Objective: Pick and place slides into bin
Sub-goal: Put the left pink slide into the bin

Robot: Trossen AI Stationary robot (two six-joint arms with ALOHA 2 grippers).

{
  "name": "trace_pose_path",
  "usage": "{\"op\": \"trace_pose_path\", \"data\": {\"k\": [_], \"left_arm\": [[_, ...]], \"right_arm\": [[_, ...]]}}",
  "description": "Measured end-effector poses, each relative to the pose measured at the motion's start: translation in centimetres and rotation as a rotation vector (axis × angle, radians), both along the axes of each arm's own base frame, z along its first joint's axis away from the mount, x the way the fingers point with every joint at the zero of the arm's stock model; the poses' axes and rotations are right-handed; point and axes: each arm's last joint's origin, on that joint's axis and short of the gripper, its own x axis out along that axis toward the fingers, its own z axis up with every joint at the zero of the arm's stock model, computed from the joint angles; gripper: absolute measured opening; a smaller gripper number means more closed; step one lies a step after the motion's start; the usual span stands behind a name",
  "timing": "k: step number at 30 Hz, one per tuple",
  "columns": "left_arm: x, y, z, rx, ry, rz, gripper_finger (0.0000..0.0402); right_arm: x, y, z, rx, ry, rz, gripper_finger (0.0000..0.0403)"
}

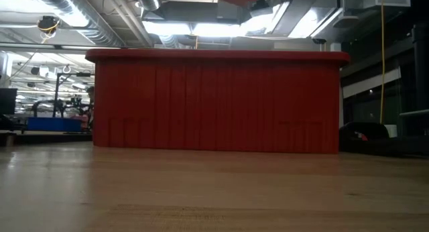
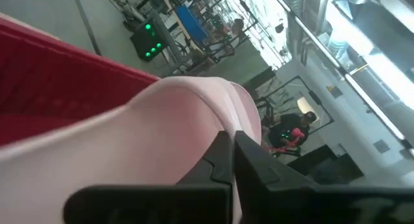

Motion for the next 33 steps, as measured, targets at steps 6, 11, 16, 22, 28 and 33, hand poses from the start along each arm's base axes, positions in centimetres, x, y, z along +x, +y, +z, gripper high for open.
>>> {"op": "trace_pose_path", "data": {"k": [6, 11, 16, 22, 28, 33], "left_arm": [[0.3, 1.0, 0.1, 0.023, 0.002, 0.06, 0.0172], [0.8, 2.4, 0.2, 0.043, 0.007, 0.125, 0.0169], [1.2, 3.6, 0.5, 0.031, -0.028, 0.181, 0.0169], [1.4, 4.6, 0.5, 0.033, -0.028, 0.225, 0.0169], [1.5, 5.3, 0.5, 0.033, -0.028, 0.255, 0.0169], [1.8, 6.2, 0.3, 0.053, -0.006, 0.29, 0.0169]], "right_arm": [[-0.2, -1.3, 0.0, -0.013, 0.033, -0.03, 0.0006], [-1.4, -3.1, 1.1, -0.009, 0.01, -0.084, 0.0006], [-3.2, -5.2, 2.3, -0.007, 0.004, -0.078, 0.0006], [-4.9, -7.9, 2.1, 0.091, 0.053, 0.079, 0.0006], [-6.1, -11.2, 1.0, 0.191, 0.114, 0.022, 0.0006], [-6.7, -12.8, 0.3, 0.246, 0.126, -0.033, 0.0006]]}}
